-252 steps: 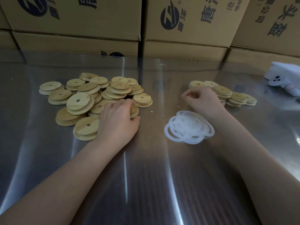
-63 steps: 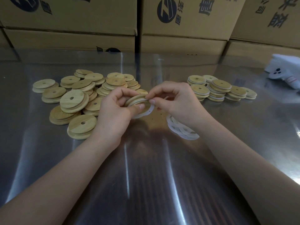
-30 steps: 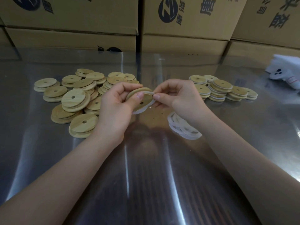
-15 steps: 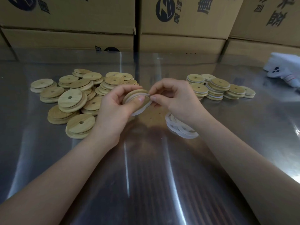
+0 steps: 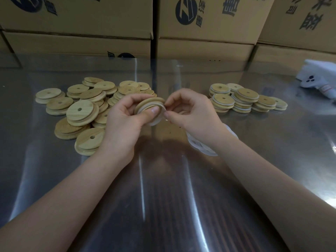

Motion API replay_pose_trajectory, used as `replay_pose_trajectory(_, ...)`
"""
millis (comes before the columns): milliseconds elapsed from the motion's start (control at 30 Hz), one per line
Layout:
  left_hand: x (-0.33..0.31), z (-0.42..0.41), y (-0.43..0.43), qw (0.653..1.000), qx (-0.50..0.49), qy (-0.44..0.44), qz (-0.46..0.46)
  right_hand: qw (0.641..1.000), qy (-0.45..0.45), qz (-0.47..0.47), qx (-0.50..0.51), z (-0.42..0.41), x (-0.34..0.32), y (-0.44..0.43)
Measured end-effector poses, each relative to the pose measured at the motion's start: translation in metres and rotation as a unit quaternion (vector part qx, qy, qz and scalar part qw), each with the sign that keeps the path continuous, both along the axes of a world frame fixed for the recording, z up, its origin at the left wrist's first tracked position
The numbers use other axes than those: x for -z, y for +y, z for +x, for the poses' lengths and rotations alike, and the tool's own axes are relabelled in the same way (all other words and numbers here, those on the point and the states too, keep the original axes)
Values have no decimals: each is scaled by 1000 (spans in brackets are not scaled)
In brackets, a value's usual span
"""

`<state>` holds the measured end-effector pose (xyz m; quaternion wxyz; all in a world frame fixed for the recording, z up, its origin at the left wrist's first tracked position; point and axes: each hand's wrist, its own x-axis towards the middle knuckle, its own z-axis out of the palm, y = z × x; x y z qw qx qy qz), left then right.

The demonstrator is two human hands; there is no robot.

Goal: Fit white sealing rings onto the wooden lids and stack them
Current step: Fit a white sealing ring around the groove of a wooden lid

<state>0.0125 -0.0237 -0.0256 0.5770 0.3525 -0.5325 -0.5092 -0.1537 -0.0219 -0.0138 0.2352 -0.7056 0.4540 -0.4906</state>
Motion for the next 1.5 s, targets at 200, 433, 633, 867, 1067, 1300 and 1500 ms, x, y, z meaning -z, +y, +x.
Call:
replay_pose_trajectory(200, -1, -4, 2, 1000, -5, 2, -17, 998, -1, -55, 31, 4, 6, 0)
replay_pose_trajectory(433, -4, -2, 3, 996, -39, -49, -69, 989, 55, -135, 38, 4, 5, 1)
replay_pose_trajectory(633, -5, -6, 4, 983, -100, -101, -117, 987, 74, -138, 47, 4, 3, 2)
replay_pose_trajectory(867, -6, -6, 3, 981, -100, -107, -126, 995, 34, -87, 43, 4, 3, 2)
replay_pose_trajectory(1067, -9, -5, 3, 978, -92, -124, -138, 999, -6, -39, 37, 1, 2, -1)
replay_pose_trajectory(1300, -6, -3, 3, 980, -78, -123, -139, 1000, -9, -13, 24, -2, 2, -2)
replay_pose_trajectory(1500, -2, -4, 2, 982, -71, -113, -134, 1000, 18, -12, 18, -5, -1, -1)
